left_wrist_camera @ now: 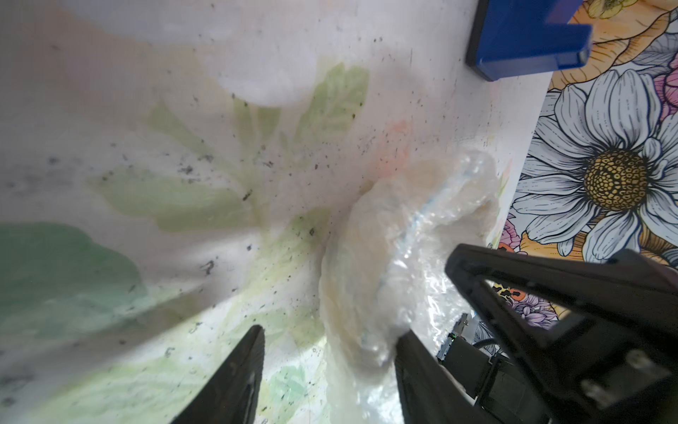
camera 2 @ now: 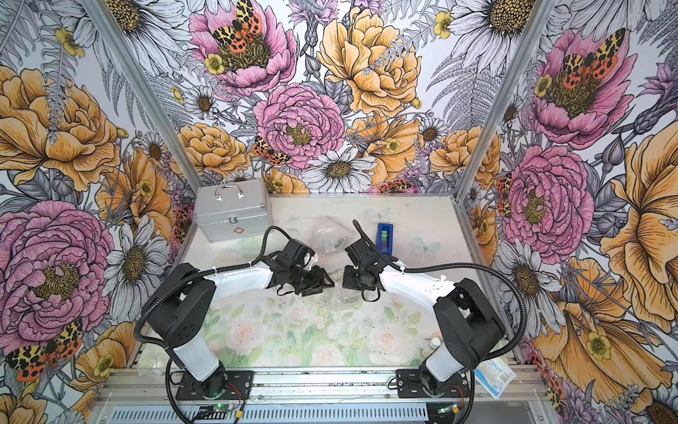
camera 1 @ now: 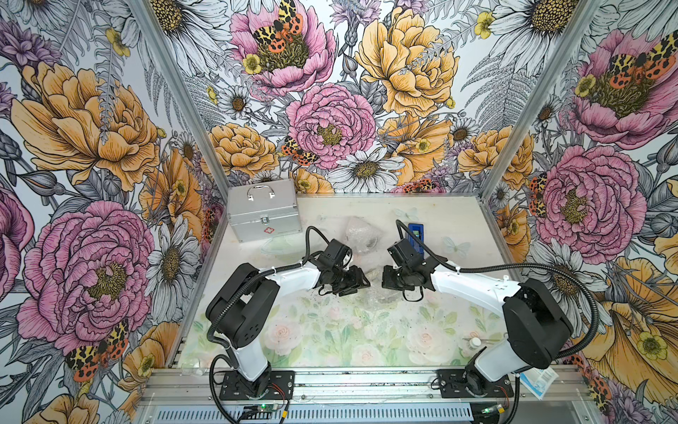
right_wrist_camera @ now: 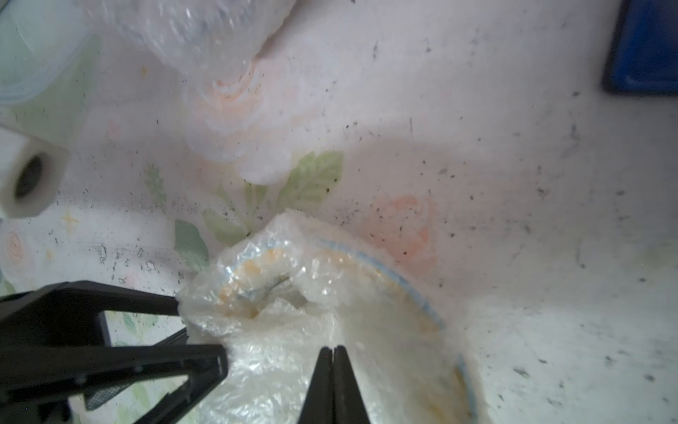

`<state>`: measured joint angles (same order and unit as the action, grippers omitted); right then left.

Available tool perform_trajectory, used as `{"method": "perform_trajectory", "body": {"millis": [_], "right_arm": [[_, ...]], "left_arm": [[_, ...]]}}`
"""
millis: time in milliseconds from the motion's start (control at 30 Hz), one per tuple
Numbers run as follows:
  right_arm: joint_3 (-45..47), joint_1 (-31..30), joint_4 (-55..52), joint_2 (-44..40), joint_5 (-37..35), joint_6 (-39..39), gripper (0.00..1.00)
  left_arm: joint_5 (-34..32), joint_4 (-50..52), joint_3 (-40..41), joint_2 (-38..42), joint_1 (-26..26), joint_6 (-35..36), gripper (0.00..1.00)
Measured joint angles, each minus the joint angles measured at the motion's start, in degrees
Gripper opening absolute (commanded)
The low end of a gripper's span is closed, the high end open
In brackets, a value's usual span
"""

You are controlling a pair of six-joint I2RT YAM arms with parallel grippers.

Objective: Wrap bowls in bubble wrap
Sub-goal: Stick the tape on the bubble wrap.

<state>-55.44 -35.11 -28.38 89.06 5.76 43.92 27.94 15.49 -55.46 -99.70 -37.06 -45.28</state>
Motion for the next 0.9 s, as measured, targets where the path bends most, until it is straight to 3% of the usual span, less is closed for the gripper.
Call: {"method": "perform_trajectory", "body": {"millis": [400, 500, 667, 900], "right_arm": [[-2.2, 0.9, 2.4, 5.9, -0.2, -1.2, 0.0], [-1.5, 0.8, 2.6, 5.0, -0.2, -1.2, 0.01], [-0.6, -1.3, 1.4, 0.3, -1.1, -1.1, 0.11], [3.9, -5.4, 0.8, -3.4, -1.7, 0.3, 0.06]], "left_arm": [[0.2, -2.0, 0.0, -1.3, -0.6, -0.4, 0.48], [0.3, -2.3, 0.0, -1.6, -0.6, -0.4, 0.43], [1.1, -3.0, -0.7, -2.9, -0.6, -0.7, 0.35], [1.1, -3.7, -0.9, -2.9, -0.5, -1.3, 0.24]]}}
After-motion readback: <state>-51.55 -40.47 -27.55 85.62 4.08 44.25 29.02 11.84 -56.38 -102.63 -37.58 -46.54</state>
